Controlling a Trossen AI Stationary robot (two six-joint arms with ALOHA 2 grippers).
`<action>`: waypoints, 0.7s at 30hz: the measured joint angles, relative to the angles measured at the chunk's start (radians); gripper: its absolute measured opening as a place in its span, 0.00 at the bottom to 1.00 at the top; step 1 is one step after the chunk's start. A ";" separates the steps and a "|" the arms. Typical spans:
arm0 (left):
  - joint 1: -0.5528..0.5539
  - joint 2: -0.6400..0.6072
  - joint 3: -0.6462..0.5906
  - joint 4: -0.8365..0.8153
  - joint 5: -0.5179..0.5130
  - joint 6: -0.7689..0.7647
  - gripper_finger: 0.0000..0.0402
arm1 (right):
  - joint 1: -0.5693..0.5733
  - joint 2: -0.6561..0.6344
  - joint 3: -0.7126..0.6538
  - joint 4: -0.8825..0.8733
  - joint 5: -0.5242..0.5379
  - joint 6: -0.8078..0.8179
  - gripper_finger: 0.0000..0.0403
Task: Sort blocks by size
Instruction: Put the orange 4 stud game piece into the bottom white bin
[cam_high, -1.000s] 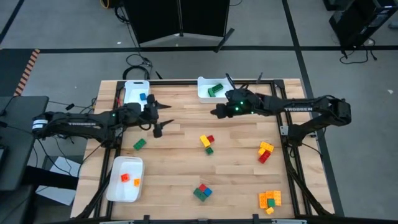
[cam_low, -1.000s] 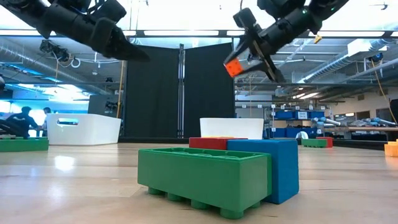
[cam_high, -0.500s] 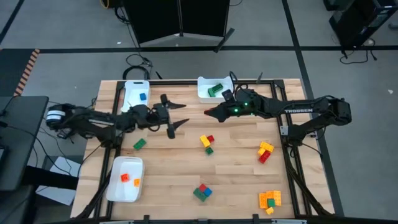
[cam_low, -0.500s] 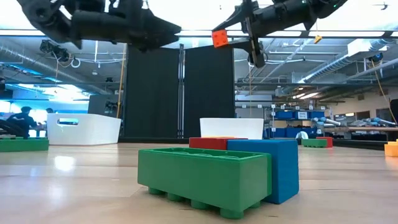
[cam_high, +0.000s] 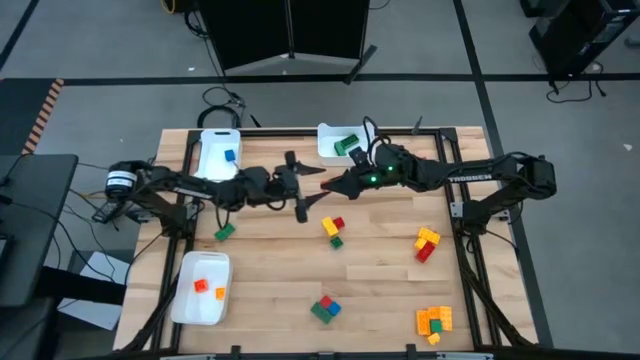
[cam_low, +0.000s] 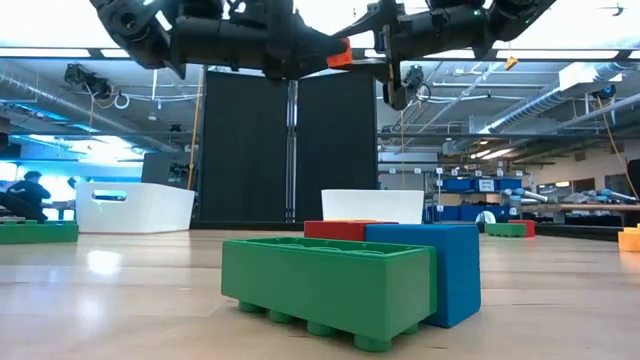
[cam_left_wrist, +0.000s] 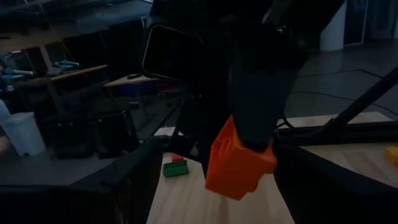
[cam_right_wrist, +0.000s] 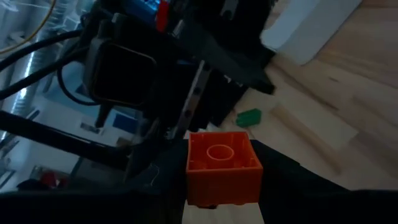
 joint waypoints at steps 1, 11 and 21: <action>0.000 0.004 0.005 0.000 0.000 0.000 0.75 | 0.000 0.000 0.000 0.003 -0.003 -0.001 0.39; 0.000 0.005 0.007 0.002 0.045 0.001 0.67 | -0.002 0.000 0.000 0.024 -0.009 -0.008 0.39; 0.000 0.005 0.006 0.002 0.067 0.002 0.45 | -0.006 0.000 -0.001 0.033 -0.011 -0.010 0.39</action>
